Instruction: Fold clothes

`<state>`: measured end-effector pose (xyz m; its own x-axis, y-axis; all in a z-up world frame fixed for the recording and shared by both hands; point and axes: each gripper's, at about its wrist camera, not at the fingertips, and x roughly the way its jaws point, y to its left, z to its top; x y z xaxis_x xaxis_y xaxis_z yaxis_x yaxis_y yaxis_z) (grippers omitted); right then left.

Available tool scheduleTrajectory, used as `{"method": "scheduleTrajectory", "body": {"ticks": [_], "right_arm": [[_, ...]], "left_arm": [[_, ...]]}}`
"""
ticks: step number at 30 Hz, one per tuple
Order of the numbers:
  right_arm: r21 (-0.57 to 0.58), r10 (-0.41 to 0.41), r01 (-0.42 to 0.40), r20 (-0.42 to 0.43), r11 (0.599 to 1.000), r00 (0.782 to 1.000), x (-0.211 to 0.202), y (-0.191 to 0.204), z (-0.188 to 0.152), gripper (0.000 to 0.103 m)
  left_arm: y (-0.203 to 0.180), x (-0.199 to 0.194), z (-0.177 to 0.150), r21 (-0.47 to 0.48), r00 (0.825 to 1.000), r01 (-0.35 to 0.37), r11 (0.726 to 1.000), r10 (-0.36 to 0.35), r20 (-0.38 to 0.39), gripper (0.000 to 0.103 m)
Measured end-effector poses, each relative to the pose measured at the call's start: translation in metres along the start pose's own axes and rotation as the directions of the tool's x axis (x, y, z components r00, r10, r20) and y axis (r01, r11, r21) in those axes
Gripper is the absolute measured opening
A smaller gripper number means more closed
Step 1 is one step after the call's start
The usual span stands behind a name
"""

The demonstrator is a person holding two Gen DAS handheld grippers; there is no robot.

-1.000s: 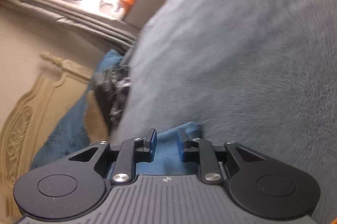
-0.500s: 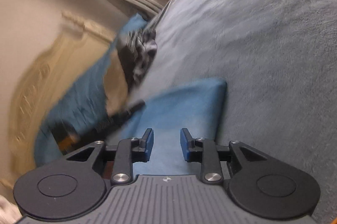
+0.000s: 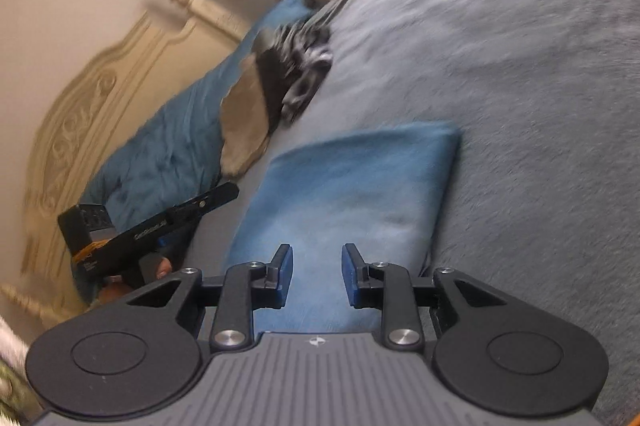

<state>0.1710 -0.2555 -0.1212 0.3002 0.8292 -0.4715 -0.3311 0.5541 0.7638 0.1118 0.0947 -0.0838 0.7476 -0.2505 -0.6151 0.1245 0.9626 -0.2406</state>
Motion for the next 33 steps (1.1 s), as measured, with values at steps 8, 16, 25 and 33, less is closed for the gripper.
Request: {"method": "scheduleTrajectory", "body": {"ticks": [8, 16, 25, 33], "right_arm": [[-0.204, -0.137, 0.127, -0.036, 0.971, 0.99, 0.009, 0.029, -0.02, 0.029], [-0.325, -0.304, 0.284, -0.011, 0.902, 0.952, 0.015, 0.046, -0.034, 0.027], [-0.524, -0.272, 0.218, -0.028, 0.823, 0.962, 0.025, 0.085, -0.048, 0.027], [-0.591, -0.325, 0.236, -0.047, 0.771, 0.944, 0.044, 0.078, -0.062, 0.027]], "left_arm": [[0.014, 0.008, -0.033, -0.11, 0.998, -0.025, 0.994, 0.019, -0.057, 0.052], [0.018, 0.02, -0.03, -0.089, 0.998, -0.021, 0.996, 0.016, -0.053, 0.052], [0.019, 0.018, -0.034, -0.07, 0.999, -0.017, 0.997, 0.014, -0.042, 0.052], [0.016, 0.014, -0.035, -0.05, 0.999, -0.029, 0.998, 0.027, -0.038, 0.052]]}}
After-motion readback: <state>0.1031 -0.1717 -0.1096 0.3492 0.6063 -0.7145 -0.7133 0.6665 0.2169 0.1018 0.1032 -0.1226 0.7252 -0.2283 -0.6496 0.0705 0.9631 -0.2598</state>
